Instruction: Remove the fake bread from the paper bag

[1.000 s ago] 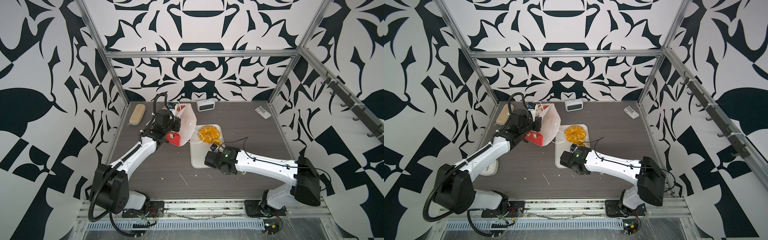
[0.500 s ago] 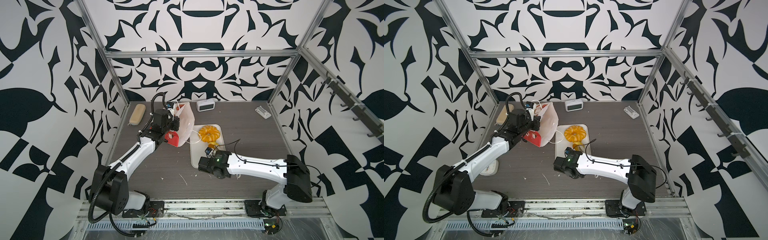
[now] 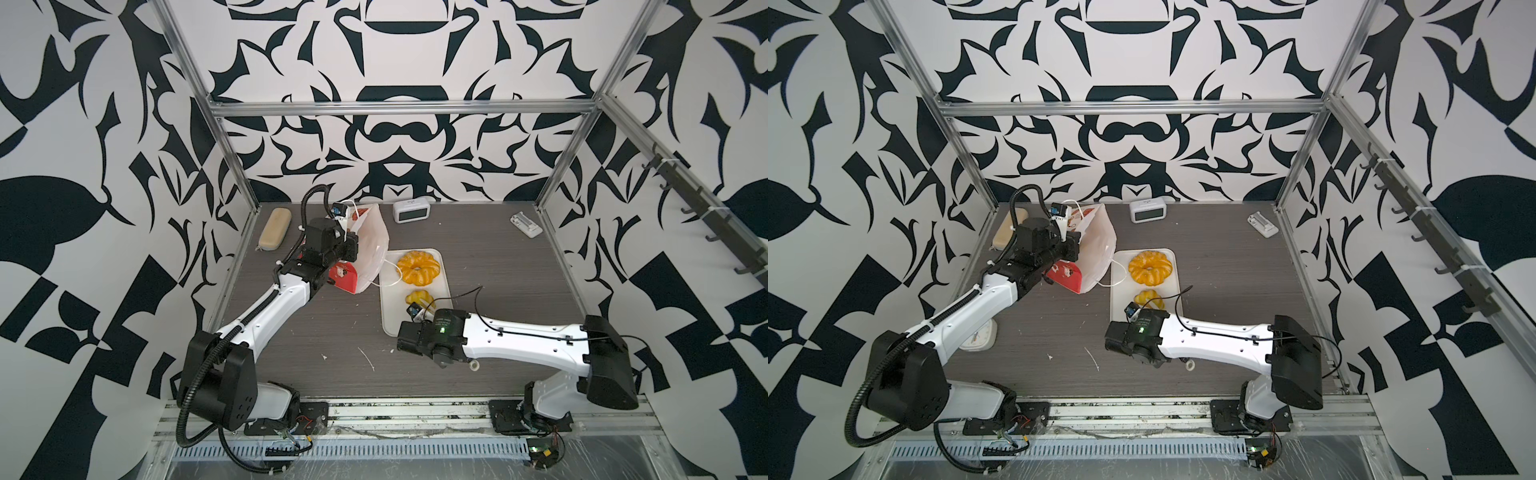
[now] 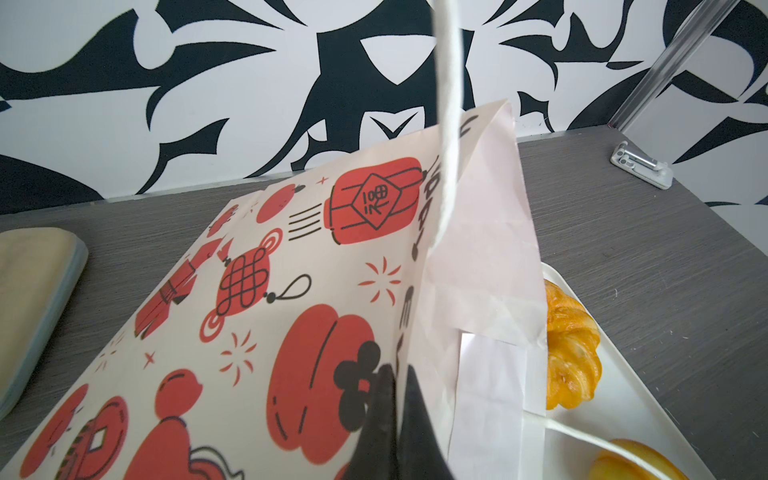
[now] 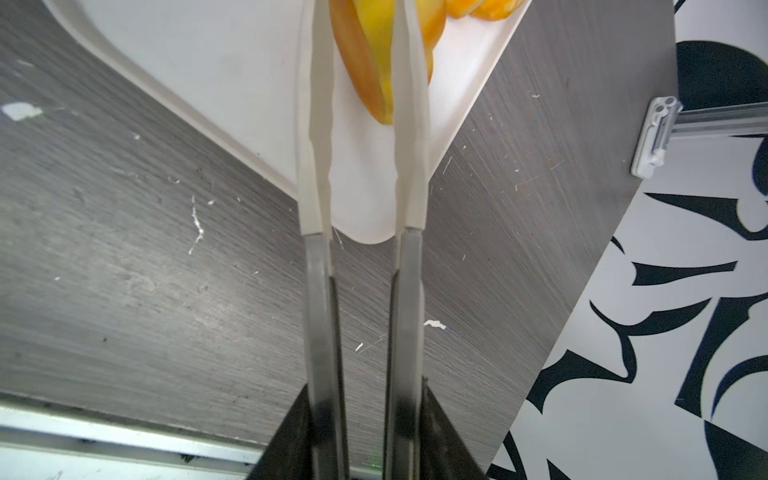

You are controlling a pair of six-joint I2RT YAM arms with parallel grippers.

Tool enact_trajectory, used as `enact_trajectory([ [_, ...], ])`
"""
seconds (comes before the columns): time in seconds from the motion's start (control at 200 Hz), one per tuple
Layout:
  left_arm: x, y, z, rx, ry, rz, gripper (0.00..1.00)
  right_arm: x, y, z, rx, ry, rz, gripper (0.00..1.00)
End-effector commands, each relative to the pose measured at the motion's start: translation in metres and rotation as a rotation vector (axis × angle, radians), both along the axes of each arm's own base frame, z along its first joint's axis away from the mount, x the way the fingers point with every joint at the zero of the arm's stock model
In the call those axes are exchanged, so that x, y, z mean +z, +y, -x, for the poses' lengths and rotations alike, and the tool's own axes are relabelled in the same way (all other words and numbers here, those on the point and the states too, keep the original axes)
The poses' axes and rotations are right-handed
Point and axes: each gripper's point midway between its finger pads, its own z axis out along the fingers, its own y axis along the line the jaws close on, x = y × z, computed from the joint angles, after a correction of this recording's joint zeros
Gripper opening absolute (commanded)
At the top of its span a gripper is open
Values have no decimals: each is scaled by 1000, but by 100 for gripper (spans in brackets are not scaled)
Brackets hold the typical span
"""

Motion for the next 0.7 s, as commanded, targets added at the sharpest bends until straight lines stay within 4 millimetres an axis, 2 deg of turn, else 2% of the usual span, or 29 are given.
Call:
enact_trajectory([
  [0.0, 12, 0, 3, -8, -37, 39, 0, 4, 4, 14, -23, 41, -100, 38],
  [0.245, 12, 0, 5, -7, -37, 44, 0, 5, 21, 28, -3, 100, -296, 38],
  [0.47, 13, 1, 6, -3, -38, 50, 0, 25, 37, 20, 39, 35, -439, 35],
  [0.695, 14, 1, 7, -2, -39, 52, 0, 7, 52, 20, 71, 60, -436, 33],
])
